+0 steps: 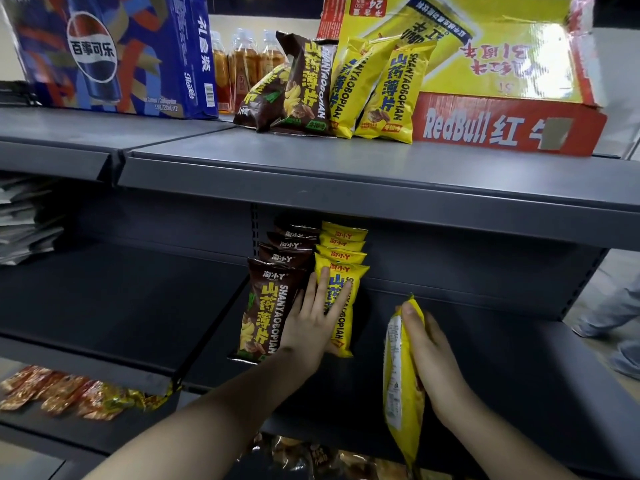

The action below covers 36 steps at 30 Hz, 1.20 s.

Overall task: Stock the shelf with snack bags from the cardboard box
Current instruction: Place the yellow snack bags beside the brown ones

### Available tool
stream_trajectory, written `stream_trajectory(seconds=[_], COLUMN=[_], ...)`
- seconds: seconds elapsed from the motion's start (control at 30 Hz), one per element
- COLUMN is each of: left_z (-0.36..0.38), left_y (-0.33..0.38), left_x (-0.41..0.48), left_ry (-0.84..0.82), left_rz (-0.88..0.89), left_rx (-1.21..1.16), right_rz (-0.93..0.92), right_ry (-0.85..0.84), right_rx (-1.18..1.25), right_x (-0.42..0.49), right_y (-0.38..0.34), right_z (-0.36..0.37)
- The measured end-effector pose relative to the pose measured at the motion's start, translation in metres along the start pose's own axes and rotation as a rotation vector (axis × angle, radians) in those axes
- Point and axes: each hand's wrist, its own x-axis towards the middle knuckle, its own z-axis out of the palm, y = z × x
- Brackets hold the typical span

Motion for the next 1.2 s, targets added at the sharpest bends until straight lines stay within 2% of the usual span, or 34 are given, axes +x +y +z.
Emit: stream_trajectory(seconds=[0.1,0.23,0.33,0.43,0.53,0.7,0.77,1.03,1.2], left_z=[-0.003,-0.003,-0.004,-0.013,-0.024,-0.038,-0.037,-0.020,-0.010], left_y=[0.003,0.006,0.005,0.000,-0.010,-0.022,-0.019,0.008,0.020], left_x=[0.002,0.000,-0.006,-0.020,-0.035,-0.061,-0.070,-0.066,-0.053], left_ry=[-0.040,0.025,0.247,0.320,0.291,0.344,0.365,0.173,0.130], left_rz=[0.007,-0.032,0.056,0.115,0.128,0.004,-0.018,-0.123,-0.149], left_rx=[0.022,0.011,-0.002,-0.051,-0.141,-0.516,-0.538,-0.389,-0.390], right_rz=[-0.011,-0.041,-0.060,-0.069,-0.058,0.027,0.065,0.095,-0.101], right_ry=[0.014,0.051,0.077,0.103,0.131,0.238,0.304,0.409,0.283], right_rx=[-0.002,-0.020,-0.020,-0.022,-0.036,-0.070,-0.074,-0.145,-0.157], right_x=[0.001,0.002,0.006,0.018,0.032,0.041,0.044,0.053,0.048], right_y=[-0.001,-0.005,-0.009,-0.015,-0.018,-0.030,-0.037,-0.042,-0.025], right_z=[0.002,0.008,0.017,0.029,0.043,0.071,0.083,0.121,0.112])
